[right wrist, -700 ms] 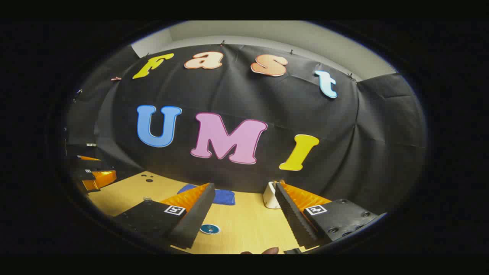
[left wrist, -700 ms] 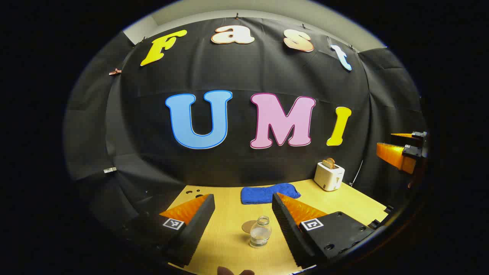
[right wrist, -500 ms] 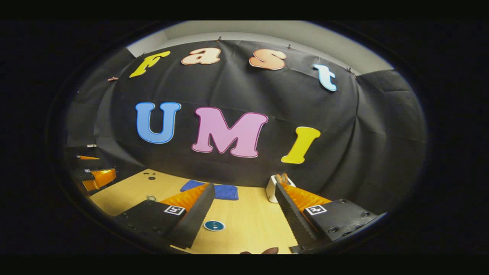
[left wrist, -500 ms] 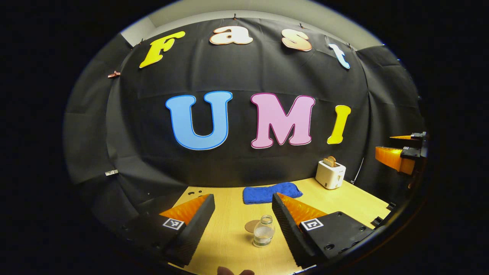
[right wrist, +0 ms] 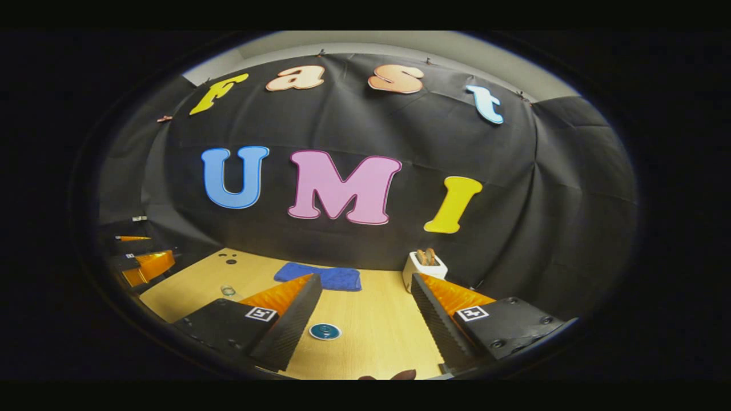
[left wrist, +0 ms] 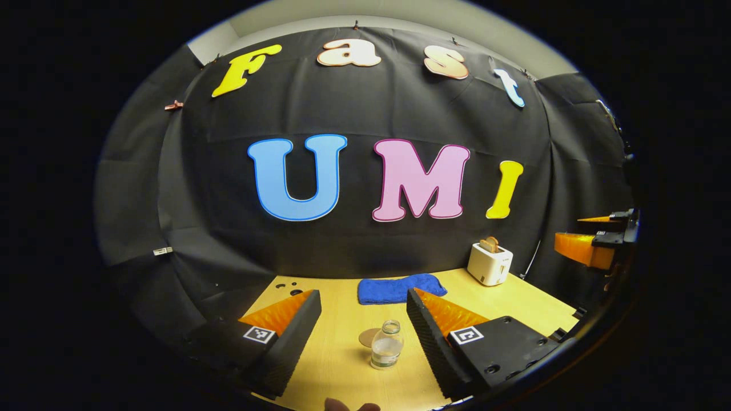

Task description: Open the teacup lid with one hand, grasp the water bottle and pour water into the teacup with the other hand; after pouring, place the water bottle on the coaster and then close the teacup lid.

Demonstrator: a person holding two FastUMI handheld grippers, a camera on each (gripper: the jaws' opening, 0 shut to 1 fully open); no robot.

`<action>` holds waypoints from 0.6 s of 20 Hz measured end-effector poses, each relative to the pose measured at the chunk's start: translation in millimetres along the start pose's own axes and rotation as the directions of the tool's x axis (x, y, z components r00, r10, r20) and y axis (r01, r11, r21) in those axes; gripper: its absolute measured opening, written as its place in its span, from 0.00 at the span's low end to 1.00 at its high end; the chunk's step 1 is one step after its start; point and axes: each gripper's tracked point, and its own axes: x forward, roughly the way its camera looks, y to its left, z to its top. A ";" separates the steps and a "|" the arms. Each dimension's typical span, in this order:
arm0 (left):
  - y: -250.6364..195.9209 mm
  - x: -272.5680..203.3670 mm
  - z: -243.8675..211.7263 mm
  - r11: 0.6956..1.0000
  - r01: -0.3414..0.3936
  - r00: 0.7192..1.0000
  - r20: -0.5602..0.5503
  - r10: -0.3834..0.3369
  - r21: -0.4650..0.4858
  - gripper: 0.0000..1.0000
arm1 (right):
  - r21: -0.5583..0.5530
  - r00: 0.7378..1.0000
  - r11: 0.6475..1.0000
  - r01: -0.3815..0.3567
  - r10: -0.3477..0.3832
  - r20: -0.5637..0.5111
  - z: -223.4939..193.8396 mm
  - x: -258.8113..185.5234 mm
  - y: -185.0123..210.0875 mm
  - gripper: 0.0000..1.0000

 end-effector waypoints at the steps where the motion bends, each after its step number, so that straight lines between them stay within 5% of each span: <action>1: -2.0 0.4 -1.3 1.000 0.003 1.000 -0.001 -0.003 0.007 0.95 | 0.000 1.000 1.000 -0.008 0.008 0.001 -2.4 1.8 1.6 0.98; 7: -18.6 12.9 -26.1 1.000 0.030 1.000 0.000 -0.030 0.001 0.95 | 0.018 0.994 0.994 -0.107 0.107 0.028 -33.6 21.8 20.5 0.98; 12: -38.2 28.4 -86.7 0.997 0.064 0.998 -0.005 -0.064 0.040 0.95 | 0.014 0.983 0.983 -0.182 0.182 0.004 -116.9 56.4 45.6 0.98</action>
